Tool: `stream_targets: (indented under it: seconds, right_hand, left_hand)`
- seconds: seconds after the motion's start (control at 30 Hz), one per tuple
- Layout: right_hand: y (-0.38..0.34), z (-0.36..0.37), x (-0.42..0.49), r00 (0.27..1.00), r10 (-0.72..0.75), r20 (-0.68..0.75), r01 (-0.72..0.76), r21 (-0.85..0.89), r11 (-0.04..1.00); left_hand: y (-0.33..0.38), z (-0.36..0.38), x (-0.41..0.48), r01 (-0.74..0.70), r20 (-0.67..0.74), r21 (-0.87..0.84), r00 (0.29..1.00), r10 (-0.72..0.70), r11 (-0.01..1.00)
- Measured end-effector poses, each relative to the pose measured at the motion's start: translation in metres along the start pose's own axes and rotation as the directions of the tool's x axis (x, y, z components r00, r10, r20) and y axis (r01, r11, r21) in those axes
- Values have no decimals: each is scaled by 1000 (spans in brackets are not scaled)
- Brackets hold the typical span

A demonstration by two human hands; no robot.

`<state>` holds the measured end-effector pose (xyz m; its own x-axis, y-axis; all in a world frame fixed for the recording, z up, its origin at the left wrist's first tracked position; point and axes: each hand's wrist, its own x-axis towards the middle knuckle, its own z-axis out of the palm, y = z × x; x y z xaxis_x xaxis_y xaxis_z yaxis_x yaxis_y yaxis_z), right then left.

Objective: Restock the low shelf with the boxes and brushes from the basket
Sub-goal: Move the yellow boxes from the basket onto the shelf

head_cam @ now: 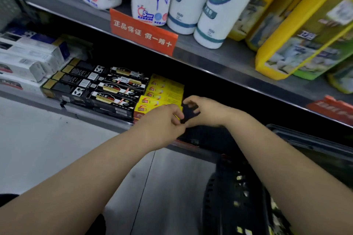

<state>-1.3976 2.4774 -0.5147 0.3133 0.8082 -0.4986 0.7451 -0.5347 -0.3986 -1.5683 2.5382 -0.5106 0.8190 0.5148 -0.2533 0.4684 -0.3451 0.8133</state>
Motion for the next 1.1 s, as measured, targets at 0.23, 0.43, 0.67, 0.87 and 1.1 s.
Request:
stream_targets:
  seconds: [0.23,0.43,0.67,0.87,1.1]
  right_hand:
    - [44,-25,-168,978,7,-210,58,301,952]
    - [119,12,-271,918,209,-336,-6,515,857]
    - [239,54,-326,804,582,-124,-579,64,813]
    - [254,99,-290,753,645,128,-623,-177,762]
    - [240,112,-259,731,682,-33,-636,-394,663]
  left_hand:
    - [72,49,-36,-302,114,197,952,285,933]
    - [112,99,-67,-503,274,183,851,448,845]
    - [133,166,-84,-688,523,238,686,506,686]
    - [134,189,-80,-712,592,284,657,467,642]
    - [135,195,-75,-671,615,334,687,386,662]
